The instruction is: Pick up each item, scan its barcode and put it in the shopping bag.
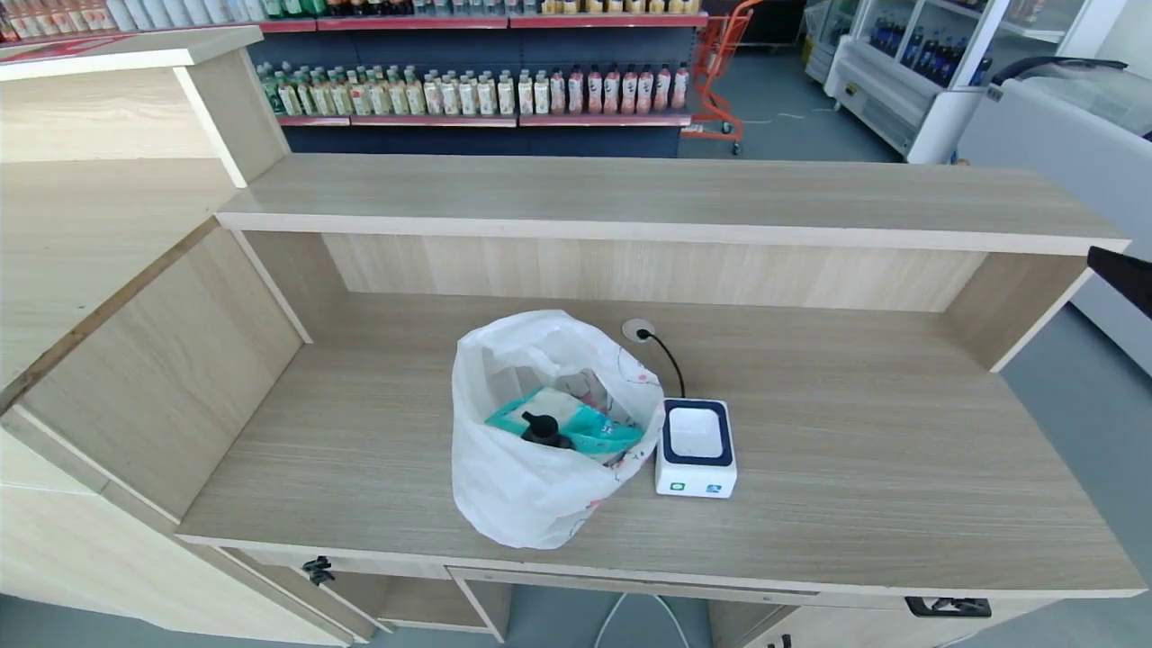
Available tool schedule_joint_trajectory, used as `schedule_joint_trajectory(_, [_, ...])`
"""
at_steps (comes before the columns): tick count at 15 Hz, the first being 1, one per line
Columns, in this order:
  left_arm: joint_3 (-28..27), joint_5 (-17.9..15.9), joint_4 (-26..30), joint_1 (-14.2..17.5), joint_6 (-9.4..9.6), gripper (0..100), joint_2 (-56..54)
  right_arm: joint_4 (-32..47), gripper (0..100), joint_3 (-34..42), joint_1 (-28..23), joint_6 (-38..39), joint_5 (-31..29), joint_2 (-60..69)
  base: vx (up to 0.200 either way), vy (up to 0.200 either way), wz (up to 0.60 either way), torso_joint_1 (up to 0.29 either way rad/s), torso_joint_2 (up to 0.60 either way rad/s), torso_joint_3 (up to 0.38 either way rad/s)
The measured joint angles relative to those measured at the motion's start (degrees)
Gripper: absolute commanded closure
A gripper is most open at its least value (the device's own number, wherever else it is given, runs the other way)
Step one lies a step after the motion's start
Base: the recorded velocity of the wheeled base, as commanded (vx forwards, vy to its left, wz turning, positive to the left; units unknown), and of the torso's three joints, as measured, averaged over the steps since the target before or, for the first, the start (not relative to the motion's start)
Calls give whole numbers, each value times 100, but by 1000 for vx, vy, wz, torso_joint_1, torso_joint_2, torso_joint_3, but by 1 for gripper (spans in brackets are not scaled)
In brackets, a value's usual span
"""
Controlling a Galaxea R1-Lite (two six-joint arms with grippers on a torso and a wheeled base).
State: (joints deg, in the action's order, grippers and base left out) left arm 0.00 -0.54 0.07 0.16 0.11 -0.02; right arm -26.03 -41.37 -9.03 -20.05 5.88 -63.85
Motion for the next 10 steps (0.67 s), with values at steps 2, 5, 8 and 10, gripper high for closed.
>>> schedule_joint_trajectory(2, [0,0,0,5,0,0,0,-7,0,996,-107,286,-227,578,0,0,0,0,0,0])
schedule_joint_trajectory(5, [0,0,2,0,2,0,0,2,0,2559,-215,453,-457,1657,0,0,0,0,0,0])
schedule_joint_trajectory(8, [0,2,2,-5,2,0,0,400,0,3810,-162,490,-506,2737,0,0,0,0,0,0])
schedule_joint_trajectory(10, [0,0,0,5,0,0,0,1365,0,4052,-102,512,-545,3399,0,0,0,0,0,0])
